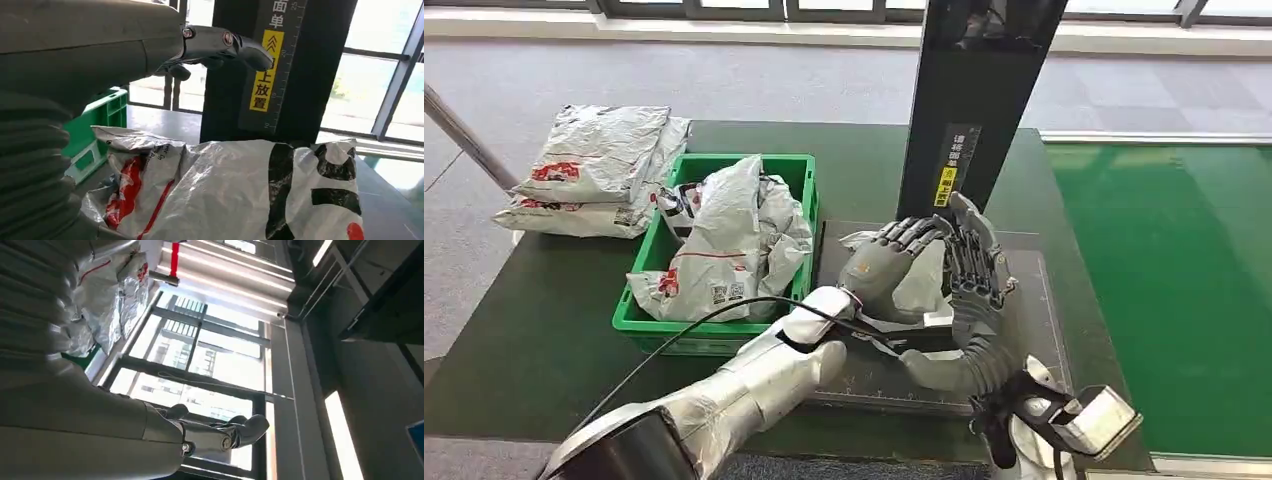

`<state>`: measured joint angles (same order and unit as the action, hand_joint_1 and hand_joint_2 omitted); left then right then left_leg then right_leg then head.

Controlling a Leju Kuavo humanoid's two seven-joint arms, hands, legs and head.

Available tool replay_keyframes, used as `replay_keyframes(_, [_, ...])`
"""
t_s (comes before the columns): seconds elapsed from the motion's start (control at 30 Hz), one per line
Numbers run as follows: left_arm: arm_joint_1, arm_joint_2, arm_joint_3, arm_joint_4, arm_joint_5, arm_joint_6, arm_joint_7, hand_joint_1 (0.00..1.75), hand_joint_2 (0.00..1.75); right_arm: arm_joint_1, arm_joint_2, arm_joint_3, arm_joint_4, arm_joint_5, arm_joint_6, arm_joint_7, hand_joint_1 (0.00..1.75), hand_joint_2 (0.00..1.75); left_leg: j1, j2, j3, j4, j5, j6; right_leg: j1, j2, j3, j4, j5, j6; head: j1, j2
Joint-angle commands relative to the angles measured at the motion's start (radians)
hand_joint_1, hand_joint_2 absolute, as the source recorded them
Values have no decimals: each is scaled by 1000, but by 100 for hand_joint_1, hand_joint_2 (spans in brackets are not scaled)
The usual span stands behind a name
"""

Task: Moved the parcel from conveyor to table for the left to box.

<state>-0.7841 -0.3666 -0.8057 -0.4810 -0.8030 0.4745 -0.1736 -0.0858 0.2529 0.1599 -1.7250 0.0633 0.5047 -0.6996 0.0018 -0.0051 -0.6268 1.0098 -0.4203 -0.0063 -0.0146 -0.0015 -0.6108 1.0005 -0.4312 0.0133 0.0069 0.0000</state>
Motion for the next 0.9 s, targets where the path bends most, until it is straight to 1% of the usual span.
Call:
replay_keyframes(0.03, [-39,18,58,251,-20,-273,106,0,175,25,-62,86,-6,13,-50,1,0,175,1,4,7,-4,-1,-1,1,4,6,-4,0,-2,0,0])
replay_keyframes(0.07, [-43,19,52,261,-29,-330,128,0,175,27,-65,90,-6,14,-53,1,0,175,1,5,9,-6,-1,-1,2,4,8,-6,0,-2,0,0])
replay_keyframes(0.13, [-41,27,46,275,-37,-425,165,0,175,23,-70,92,-1,13,-53,1,0,175,1,3,9,-5,-1,-1,2,2,8,-6,0,-2,0,0])
replay_keyframes(0.17, [-41,27,46,275,-37,-425,165,0,175,23,-70,92,-1,13,-53,1,0,175,1,3,4,-2,-1,0,1,3,3,-2,-1,-1,0,0])
replay_keyframes(0.23, [-41,27,46,275,-37,-425,165,0,175,23,-70,92,-1,13,-53,1,0,175,1,5,6,-3,-2,-1,1,5,4,-3,-1,-2,0,0])
replay_keyframes(0.27, [-41,27,46,275,-37,-425,165,0,175,23,-70,92,-1,13,-53,1,0,175,1,2,3,-1,-1,-1,1,3,2,-1,-1,-2,-1,0])
replay_keyframes(0.37, [-41,27,46,275,-37,-425,165,0,175,23,-70,92,-1,13,-53,1,0,175,1,2,7,-3,-2,0,1,2,6,-4,-1,-1,-1,0])
replay_keyframes(0.4, [-42,28,45,274,-39,-462,176,0,175,15,-69,92,7,11,-51,1,0,175,1,4,6,-2,-3,0,1,3,5,-2,-2,-1,0,0])
replay_keyframes(0.47, [-35,36,35,276,-49,-548,181,0,175,4,-70,94,17,10,-48,1,0,175,2,5,9,-3,-4,-1,2,5,8,-4,-1,-2,0,0])
replay_keyframes(0.5, [-32,39,35,272,-50,-553,176,0,175,2,-70,94,19,10,-49,1,0,175,1,3,9,-2,-4,-1,1,3,7,-2,-2,-2,0,0])
replay_keyframes(0.53, [-26,42,45,268,-42,-559,168,0,175,0,-69,94,21,11,-52,1,0,175,1,4,10,-3,-4,-1,1,4,8,-3,-2,-1,0,0])
replay_keyframes(0.57, [-22,44,46,269,-40,-601,135,0,175,-2,-68,94,26,6,-50,1,0,175,1,5,12,-4,-4,-1,1,5,10,-5,-1,-1,0,0])
replay_keyframes(0.6, [-20,45,44,267,-40,-616,118,0,175,-2,-68,93,30,4,-49,1,0,175,1,2,11,-2,-4,-1,1,3,10,-2,-3,-1,0,0])
replay_keyframes(0.63, [-18,51,52,256,-37,-594,103,80,175,-5,-67,89,37,-4,-47,1,0,175,1,4,13,-3,-5,-1,1,4,12,-3,-3,-1,0,0])
replay_keyframes(0.67, [-18,51,52,256,-37,-594,103,175,175,-5,-67,89,37,-4,-47,1,0,175,1,5,15,-4,-5,0,1,5,13,-4,-3,-1,0,0])
replay_keyframes(0.7, [-20,54,68,246,-26,-565,82,175,175,-6,-69,87,35,-7,-46,1,0,175,1,6,16,-6,-5,0,1,6,15,-6,-3,-2,0,0])
replay_keyframes(0.73, [-20,54,68,246,-26,-565,82,175,175,-6,-69,87,35,-7,-46,1,0,175,1,4,17,-3,-6,0,1,4,16,-4,-4,-2,0,0])
replay_keyframes(0.77, [-27,54,106,224,-12,-407,23,175,175,-3,-72,85,27,-1,-64,1,0,175,1,5,18,-4,-5,0,1,4,16,-5,-4,-2,0,0])
replay_keyframes(0.8, [-39,50,113,222,-9,-402,22,175,175,1,-73,84,22,-1,-66,1,0,175,1,3,17,-2,-6,0,1,2,16,-2,-5,-1,0,0])
replay_keyframes(0.87, [-44,44,167,189,14,-269,-14,175,175,21,-71,77,-4,-1,-77,1,0,175,1,4,16,-3,-5,0,1,3,15,-3,-4,-1,0,0])
replay_keyframes(0.9, [-44,44,167,189,14,-269,-14,175,175,21,-71,77,-4,-1,-77,1,0,175,1,2,15,-1,-6,0,1,1,14,-1,-5,-1,-1,0])
